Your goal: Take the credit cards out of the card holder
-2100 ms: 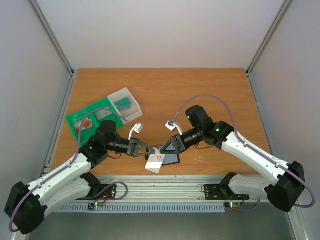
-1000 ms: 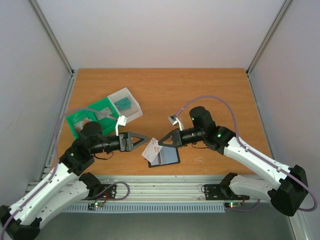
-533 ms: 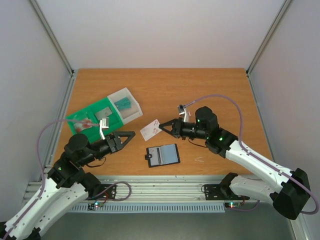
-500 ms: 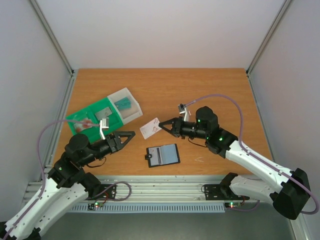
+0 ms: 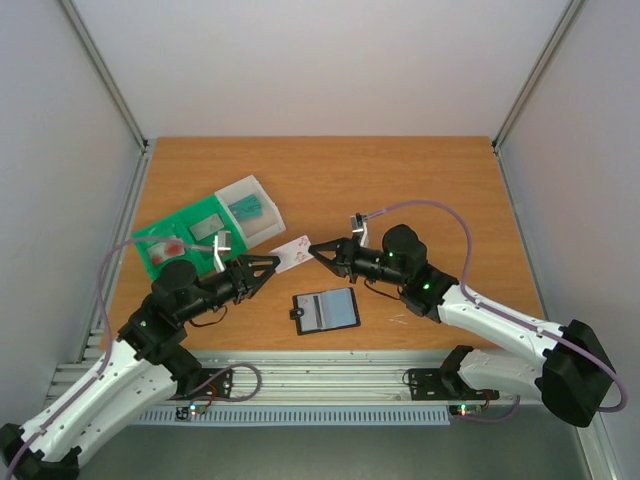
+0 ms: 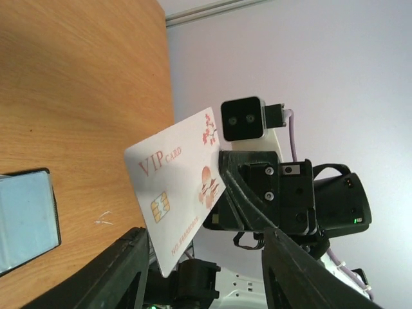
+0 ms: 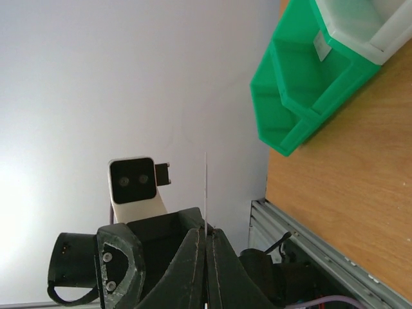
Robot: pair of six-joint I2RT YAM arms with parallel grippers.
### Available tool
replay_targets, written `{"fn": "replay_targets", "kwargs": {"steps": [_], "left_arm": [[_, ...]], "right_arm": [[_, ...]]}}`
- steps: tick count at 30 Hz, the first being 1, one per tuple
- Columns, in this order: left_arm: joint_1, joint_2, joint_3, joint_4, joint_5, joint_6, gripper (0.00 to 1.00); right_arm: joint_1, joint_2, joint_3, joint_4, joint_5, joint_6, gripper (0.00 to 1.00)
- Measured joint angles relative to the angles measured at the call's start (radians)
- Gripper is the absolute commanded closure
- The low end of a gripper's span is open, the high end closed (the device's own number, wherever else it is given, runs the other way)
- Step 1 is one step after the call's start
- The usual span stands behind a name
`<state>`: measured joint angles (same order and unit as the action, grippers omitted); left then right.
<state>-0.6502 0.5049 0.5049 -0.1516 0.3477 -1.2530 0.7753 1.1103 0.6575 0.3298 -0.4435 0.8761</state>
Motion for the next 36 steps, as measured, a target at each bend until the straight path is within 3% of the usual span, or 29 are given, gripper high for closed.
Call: {"fn": "replay_targets", "kwargs": {"steps": [3, 9, 14, 21, 33, 36], "left_arm": [[0.0, 0.028, -0.001, 0.028, 0.003, -0.015, 0.63], [0.0, 0.039, -0.015, 0.059, 0.002, -0.034, 0.97], [0.0, 0.038, -0.016, 0.059, -0.003, -0.03, 1.0], [0.0, 0.038, -0.014, 0.041, -0.005, 0.004, 1.0], [0.016, 0.138, 0.124, -0.15, -0.019, 0.203, 1.0], [0.056, 0.185, 0.183, -0.193, 0.0, 0.25, 1.0]], "right_arm": [[0.004, 0.0, -0.017, 0.021, 0.009, 0.019, 0.99], [0.005, 0.0, -0.026, 0.047, 0.024, 0.035, 0.99], [0.005, 0.0, -0.028, 0.05, 0.027, 0.041, 0.97], [0.005, 0.01, -0.031, 0.045, 0.014, 0.031, 0.71], [0.005, -0.159, -0.023, -0.23, 0.04, -0.14, 0.02], [0.005, -0.21, -0.015, -0.316, 0.053, -0.205, 0.02]]}}
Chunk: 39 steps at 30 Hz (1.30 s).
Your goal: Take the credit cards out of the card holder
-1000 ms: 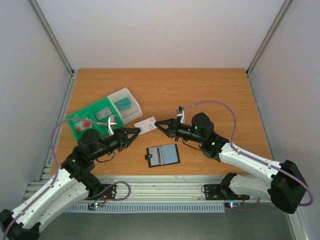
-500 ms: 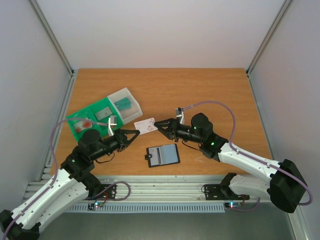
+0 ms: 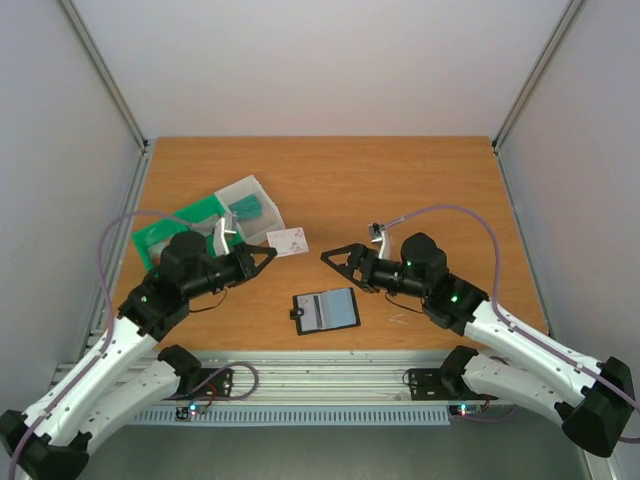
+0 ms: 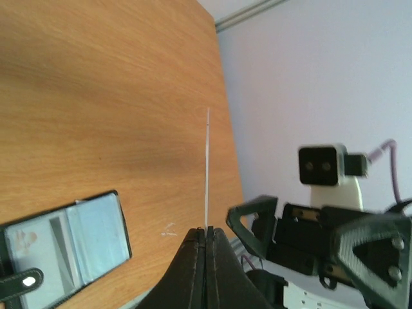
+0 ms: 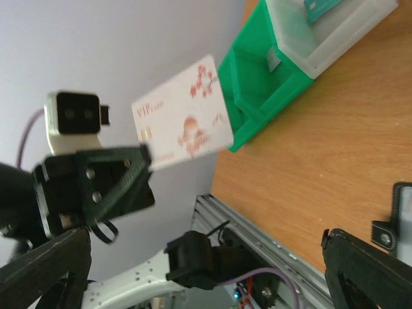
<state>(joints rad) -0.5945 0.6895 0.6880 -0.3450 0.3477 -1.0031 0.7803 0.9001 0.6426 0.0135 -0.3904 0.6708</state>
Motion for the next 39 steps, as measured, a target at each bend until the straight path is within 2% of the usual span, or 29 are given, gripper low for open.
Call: {"fn": "replay_targets", "kwargs": {"steps": [10, 20, 30, 39], "left_arm": [[0.244, 0.142, 0.122, -0.195, 0.055, 0.139, 1.0], [0.448, 0.21, 0.24, -0.4, -0.038, 0.29, 0.99], [0.6, 0.384, 0.311, -0.46, -0.095, 0.406, 1.0], [0.724, 0.537, 0.361, -0.45, -0.122, 0.445, 1.0]], "right_arm": [[0.0, -0.04, 0.058, -0.207, -0.006, -0.15, 0.02], [0.0, -0.05, 0.062, -0.286, -0.037, -0.2, 0.02], [0.0, -0.08, 0.062, -0.299, -0.048, -0.209, 0.02], [0.0, -0.079, 0.062, -0.307, -0.05, -0.221, 0.01]]}}
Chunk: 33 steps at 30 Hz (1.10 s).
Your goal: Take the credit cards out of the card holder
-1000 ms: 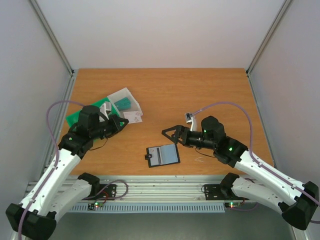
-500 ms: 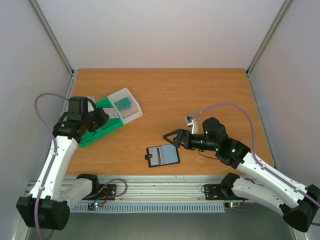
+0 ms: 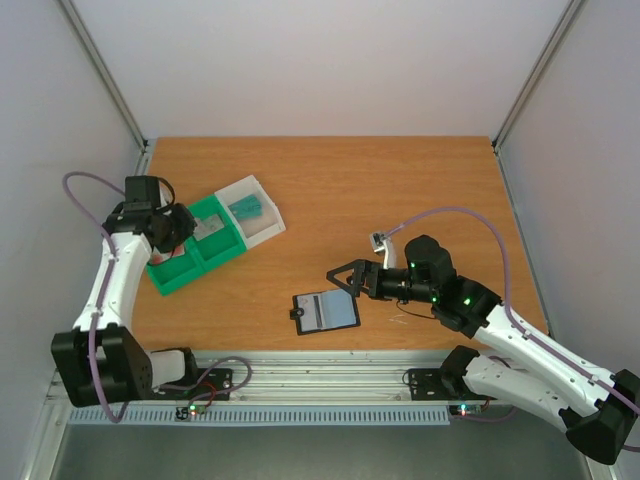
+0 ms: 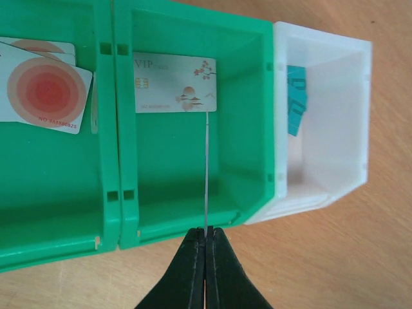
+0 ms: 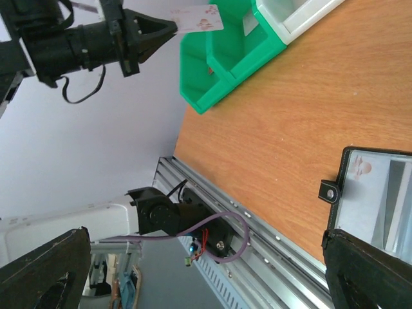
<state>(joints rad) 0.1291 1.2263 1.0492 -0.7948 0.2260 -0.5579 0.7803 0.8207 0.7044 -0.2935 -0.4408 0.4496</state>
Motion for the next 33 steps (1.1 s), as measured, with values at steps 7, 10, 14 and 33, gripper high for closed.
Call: {"fn": "replay_targets", "kwargs": {"steps": [7, 10, 14, 33], "left_arm": [[0.007, 0.142, 0.037, 0.031, -0.006, 0.01, 1.0], [0.007, 0.19, 0.047, 0.064, -0.006, 0.01, 1.0], [0.007, 0.236, 0.05, 0.104, -0.007, 0.01, 1.0], [0.007, 0.391, 0.095, 0.187, -0.015, 0.021, 0.98]], "right_arm": [[0.0, 0.001, 0.0, 0.001, -0.004, -0.008, 0.02], [0.0, -0.005, 0.0, 0.0, 0.0, -0.014, 0.01], [0.0, -0.018, 0.0, -0.003, 0.006, -0.023, 0.02], [0.0, -0.036, 0.009, -0.048, 0.063, -0.063, 0.01]]}}
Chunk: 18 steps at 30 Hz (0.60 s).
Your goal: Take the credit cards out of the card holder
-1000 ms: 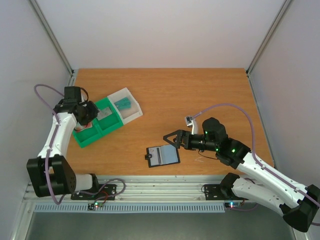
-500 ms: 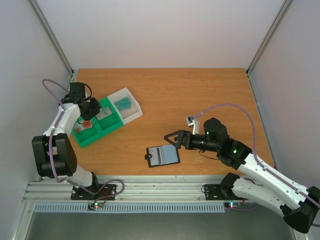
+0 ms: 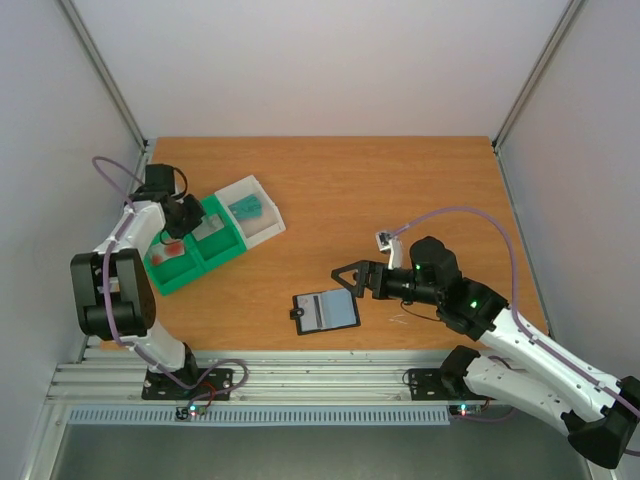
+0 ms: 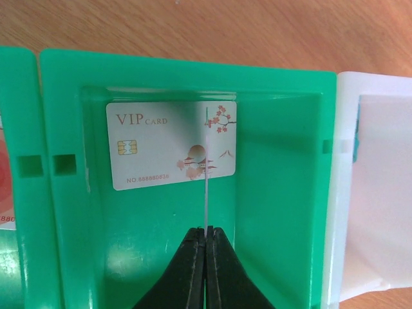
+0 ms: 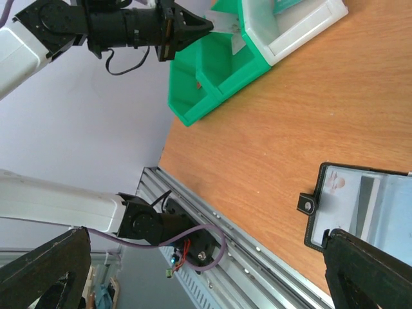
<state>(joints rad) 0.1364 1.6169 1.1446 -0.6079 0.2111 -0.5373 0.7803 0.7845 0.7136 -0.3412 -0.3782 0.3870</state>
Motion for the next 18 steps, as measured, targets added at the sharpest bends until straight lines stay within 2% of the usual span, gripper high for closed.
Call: {"fn": "replay_targets", "kwargs": {"steps": [7, 18], "left_arm": [[0.0, 0.024, 0.0, 0.016, 0.0, 0.0, 0.94], [0.0, 0.041, 0.0, 0.032, -0.022, 0.003, 0.95]], "right_arm": [[0.0, -0.001, 0.004, -0.005, 0.013, -0.005, 0.02], [0.0, 0.032, 0.018, -0.028, 0.031, -0.005, 0.02]]}}
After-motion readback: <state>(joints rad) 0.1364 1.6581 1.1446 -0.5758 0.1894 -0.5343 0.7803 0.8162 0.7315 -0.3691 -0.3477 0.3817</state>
